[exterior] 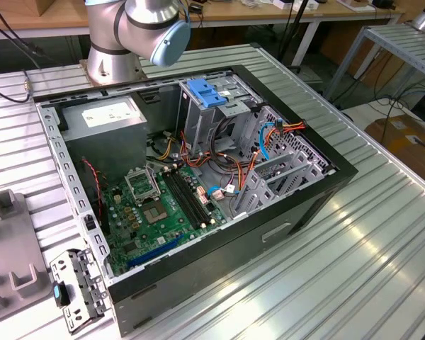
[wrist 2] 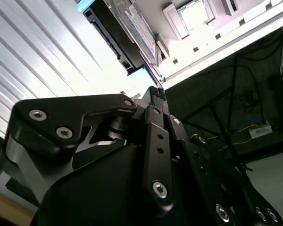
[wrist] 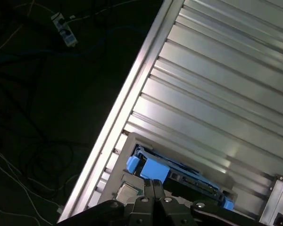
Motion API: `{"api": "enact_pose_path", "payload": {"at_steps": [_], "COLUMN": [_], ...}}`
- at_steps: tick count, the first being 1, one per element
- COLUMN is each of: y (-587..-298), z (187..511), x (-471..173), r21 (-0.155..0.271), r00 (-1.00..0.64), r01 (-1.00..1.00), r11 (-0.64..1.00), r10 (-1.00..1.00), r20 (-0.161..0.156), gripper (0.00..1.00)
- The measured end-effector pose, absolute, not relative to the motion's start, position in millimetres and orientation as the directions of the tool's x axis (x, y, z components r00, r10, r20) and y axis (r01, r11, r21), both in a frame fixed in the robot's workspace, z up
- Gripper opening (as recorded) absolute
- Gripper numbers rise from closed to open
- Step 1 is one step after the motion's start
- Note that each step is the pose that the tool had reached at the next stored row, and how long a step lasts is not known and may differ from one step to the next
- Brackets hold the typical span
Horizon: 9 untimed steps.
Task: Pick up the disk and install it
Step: 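Pick up the disk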
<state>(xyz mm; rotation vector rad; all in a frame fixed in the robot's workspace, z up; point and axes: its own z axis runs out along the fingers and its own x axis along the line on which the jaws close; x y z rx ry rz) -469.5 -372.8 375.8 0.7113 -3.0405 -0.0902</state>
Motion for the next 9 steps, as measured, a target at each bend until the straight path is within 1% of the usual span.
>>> {"api": "enact_pose_path", "payload": {"at_steps": [9], "y": [-372.8], "z": [375.7], "x": [-469.5], "r21": [0.06], "r00": [-0.827], "r01": [-0.561], "r11": [0.826], "r10": [-0.562], "r20": [0.004], "gripper": [0.11]}}
